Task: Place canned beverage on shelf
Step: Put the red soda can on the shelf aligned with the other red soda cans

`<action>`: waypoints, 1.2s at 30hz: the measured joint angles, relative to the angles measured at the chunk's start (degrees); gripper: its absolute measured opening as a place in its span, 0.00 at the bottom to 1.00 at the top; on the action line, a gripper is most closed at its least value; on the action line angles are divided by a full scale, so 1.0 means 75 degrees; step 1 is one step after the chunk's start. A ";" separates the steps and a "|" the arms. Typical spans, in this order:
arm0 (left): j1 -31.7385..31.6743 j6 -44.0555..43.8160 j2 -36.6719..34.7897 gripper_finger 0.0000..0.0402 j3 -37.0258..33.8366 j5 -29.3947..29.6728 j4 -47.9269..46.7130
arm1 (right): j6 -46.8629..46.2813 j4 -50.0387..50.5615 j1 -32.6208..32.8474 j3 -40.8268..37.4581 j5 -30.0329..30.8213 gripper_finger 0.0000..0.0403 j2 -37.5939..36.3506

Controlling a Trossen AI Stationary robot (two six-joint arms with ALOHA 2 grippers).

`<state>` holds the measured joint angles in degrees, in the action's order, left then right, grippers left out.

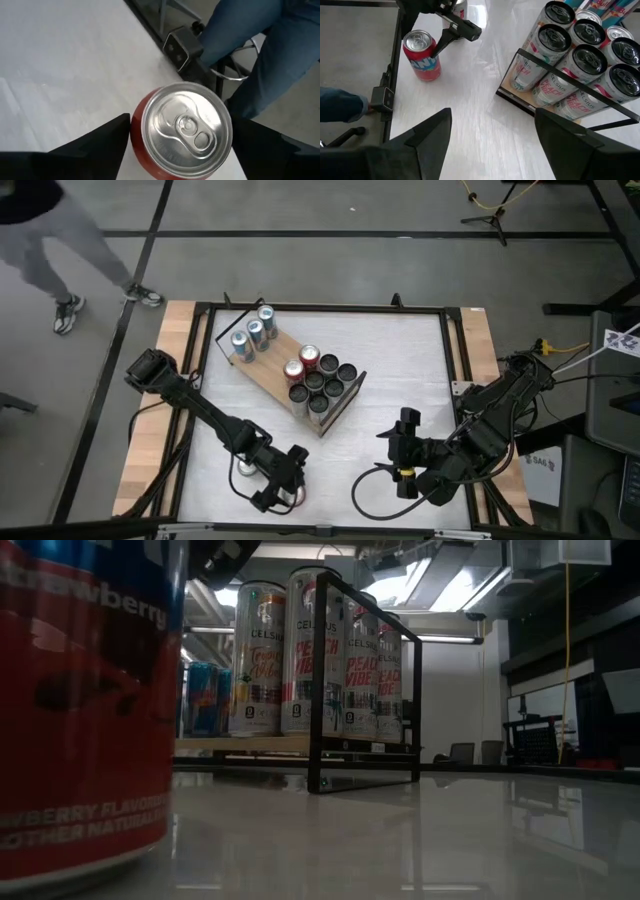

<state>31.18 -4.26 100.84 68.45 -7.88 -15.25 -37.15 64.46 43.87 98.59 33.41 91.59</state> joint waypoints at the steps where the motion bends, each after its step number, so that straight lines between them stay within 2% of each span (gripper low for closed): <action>1: 0.0000 -0.0014 0.0005 0.80 -0.0006 0.0030 -0.0016 | 0.0000 0.0001 -0.0001 0.0000 0.0000 0.70 0.0000; 8: 0.0044 -0.0014 0.0015 0.92 -0.0019 0.0833 -0.0069 | 0.0000 0.0000 0.0000 0.0000 0.0000 0.70 0.0000; 11: 0.0047 -0.0178 -0.0010 0.93 -0.0019 0.0792 -0.0065 | 0.0003 0.0001 0.0001 0.0000 0.0000 0.70 0.0000; 21: 0.0044 -0.1755 -0.0052 0.93 -0.0019 0.0590 -0.0042 | 0.0003 0.0002 0.0001 0.0000 0.0000 0.70 0.0000; 25: 0.0047 -0.1829 -0.0082 0.93 0.0044 0.0321 -0.0038 | 0.0015 0.0001 0.0001 0.0000 0.0000 0.70 0.0000; 36: -0.0056 -0.1783 -0.0087 0.93 0.0854 0.0376 -0.0045 | 0.0017 -0.0002 0.0001 0.0000 0.0001 0.70 0.0000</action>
<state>30.76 -17.63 100.18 74.86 -5.06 -15.59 -37.01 64.45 43.88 98.59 33.42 91.59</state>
